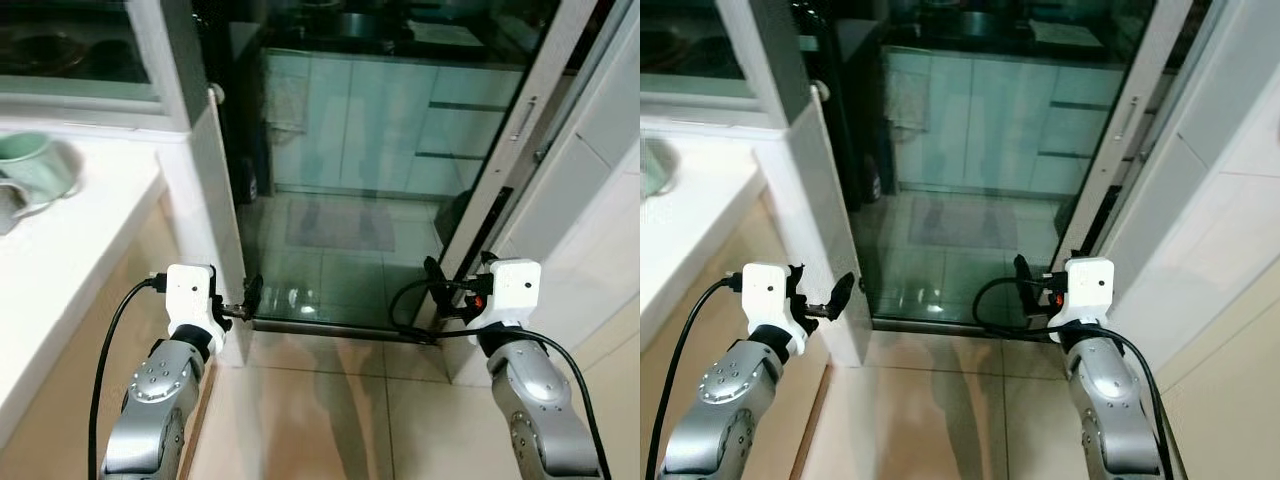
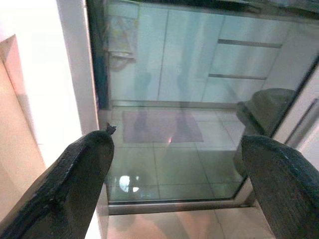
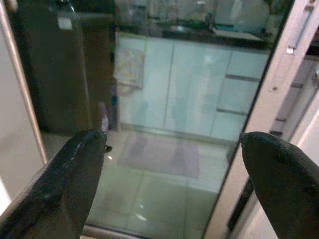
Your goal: Restocking fridge
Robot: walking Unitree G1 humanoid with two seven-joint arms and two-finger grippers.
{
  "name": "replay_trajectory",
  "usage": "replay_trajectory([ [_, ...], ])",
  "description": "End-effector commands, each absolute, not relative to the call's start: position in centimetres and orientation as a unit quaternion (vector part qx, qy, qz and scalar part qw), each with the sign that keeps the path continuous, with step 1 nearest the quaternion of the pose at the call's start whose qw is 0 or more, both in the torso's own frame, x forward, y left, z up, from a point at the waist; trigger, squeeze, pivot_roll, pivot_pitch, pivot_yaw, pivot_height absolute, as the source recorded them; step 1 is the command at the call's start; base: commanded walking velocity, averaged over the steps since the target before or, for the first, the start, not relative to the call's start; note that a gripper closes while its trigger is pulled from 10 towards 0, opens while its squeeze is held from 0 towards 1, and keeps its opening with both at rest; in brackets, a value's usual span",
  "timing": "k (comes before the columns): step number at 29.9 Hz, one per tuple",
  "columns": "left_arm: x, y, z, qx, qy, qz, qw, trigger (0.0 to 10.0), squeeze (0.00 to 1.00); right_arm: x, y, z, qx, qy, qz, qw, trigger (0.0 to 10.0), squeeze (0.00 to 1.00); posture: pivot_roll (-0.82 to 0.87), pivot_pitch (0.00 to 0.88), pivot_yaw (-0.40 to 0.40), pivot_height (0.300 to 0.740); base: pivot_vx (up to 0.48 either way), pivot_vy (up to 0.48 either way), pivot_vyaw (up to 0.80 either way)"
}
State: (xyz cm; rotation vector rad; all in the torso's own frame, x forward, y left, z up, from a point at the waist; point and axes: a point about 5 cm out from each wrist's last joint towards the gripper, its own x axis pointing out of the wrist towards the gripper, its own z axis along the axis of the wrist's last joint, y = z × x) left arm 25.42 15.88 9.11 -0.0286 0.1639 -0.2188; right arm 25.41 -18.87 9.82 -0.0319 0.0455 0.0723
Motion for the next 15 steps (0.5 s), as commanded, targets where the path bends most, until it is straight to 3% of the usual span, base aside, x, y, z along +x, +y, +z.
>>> replay_trajectory([
  [1, 25.5, 15.6, 9.5, -0.006, 0.077, -0.12, 0.99, 10.0, 0.0, 25.4, -19.2, 9.7, -0.02, 0.025, 0.028, 0.999, 10.0, 0.21, -0.16, 0.0, -0.003, 0.74, 0.0, 0.0, 0.73],
  [3, 25.8, 15.4, 9.9, 0.004, 0.07, -0.13, 0.989, 10.0, 0.0, 25.1, -19.3, 9.4, -0.015, 0.028, 0.019, 0.999, 10.0, 0.2, -0.17, 0.0, 0.003, 0.74, 0.0, 0.0, 0.73],
  [15, 26.6, 15.4, 10.1, -0.015, 0.074, -0.126, 0.989, 10.0, 0.0, 24.7, -19.2, 9.2, -0.025, 0.032, -0.003, 0.999, 10.0, 0.15, -0.18, 0.0, 0.03, 0.74, 0.0, 0.0, 0.0],
])
